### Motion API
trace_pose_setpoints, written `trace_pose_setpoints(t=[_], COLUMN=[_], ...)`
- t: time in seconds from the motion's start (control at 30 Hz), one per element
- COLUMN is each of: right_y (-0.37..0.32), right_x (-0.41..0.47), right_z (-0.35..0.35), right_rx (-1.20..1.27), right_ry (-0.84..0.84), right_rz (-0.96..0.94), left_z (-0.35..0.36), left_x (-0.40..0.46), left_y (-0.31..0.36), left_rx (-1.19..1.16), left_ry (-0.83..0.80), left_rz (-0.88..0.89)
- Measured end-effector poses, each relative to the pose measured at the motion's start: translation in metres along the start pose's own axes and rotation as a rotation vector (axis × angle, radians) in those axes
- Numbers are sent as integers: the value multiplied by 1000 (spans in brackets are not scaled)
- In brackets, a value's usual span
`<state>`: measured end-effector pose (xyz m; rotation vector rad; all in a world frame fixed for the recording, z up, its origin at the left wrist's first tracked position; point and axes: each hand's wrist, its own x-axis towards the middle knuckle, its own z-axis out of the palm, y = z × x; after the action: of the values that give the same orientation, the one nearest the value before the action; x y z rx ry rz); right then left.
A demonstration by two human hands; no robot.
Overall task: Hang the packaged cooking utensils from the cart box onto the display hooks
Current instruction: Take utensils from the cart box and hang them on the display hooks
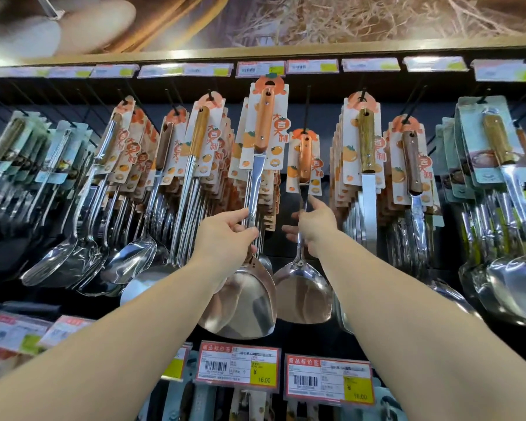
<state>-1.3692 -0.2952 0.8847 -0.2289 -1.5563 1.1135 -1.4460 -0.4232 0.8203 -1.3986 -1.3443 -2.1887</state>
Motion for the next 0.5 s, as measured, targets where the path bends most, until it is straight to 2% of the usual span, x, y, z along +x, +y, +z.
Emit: trace_pose_setpoints(t=[0.1,0.2,0.27,0.37,0.5], right_y=[6,2,-4,-11,-18], right_x=[-4,-18,-36,-56,-61], right_z=[-2,-4,-2,2,4], right_rx=[-202,-178,-108,-101,-217], right_ry=[56,128,19,-233,-234], right_rz=[-96,-217,-237,-160,-241], left_z=[0,2,5,11,20], left_x=[1,1,-1,-6,-12], left_y=[-4,-7,-8,-7,-7], left_rx=[11,18,1,-16,-9], left_ry=[-5,4,5,6,20], left_rz=[8,12,10,14,4])
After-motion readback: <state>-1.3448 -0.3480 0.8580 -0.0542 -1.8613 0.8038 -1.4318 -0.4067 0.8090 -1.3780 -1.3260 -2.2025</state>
